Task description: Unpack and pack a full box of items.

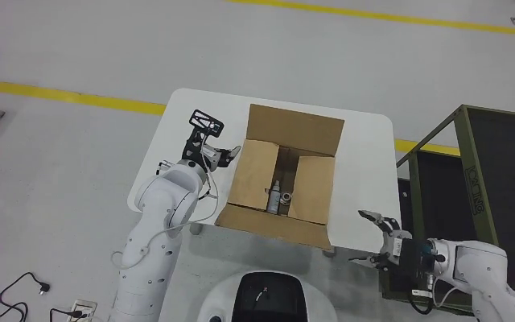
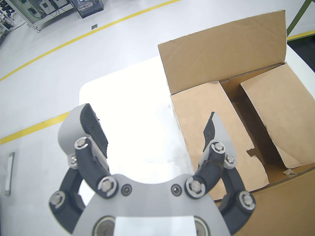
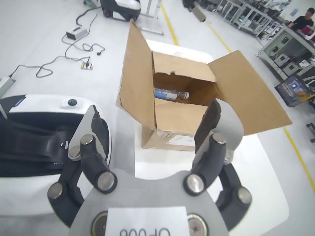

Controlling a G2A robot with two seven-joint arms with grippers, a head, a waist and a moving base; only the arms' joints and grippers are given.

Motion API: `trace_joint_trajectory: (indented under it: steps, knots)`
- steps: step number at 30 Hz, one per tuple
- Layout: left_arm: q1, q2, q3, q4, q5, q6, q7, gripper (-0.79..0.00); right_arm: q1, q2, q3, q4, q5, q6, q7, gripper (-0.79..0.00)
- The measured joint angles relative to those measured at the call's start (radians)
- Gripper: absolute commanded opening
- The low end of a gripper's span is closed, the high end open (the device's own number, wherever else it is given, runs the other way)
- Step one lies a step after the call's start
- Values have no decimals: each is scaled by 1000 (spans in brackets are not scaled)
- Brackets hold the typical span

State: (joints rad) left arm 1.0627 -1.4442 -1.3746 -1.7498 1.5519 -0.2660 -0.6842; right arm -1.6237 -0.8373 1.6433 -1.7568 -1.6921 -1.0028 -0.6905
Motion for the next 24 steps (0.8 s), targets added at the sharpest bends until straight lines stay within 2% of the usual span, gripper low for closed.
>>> trace_joint_trajectory:
  steps: [3, 9, 18, 24]
  knots:
    - [0, 0, 0, 0, 0, 0, 0, 0, 3, -1, -1, 2, 37, 0, 41, -785]
    - [0, 0, 0, 0, 0, 0, 0, 0, 51, -16, -92, 9, 160, 26, 155, -785]
    - [0, 0, 0, 0, 0, 0, 0, 0, 166, -54, -299, 43, 402, 104, 509, -785]
    - [0, 0, 0, 0, 0, 0, 0, 0, 225, -71, -382, 89, 504, 146, 674, -785]
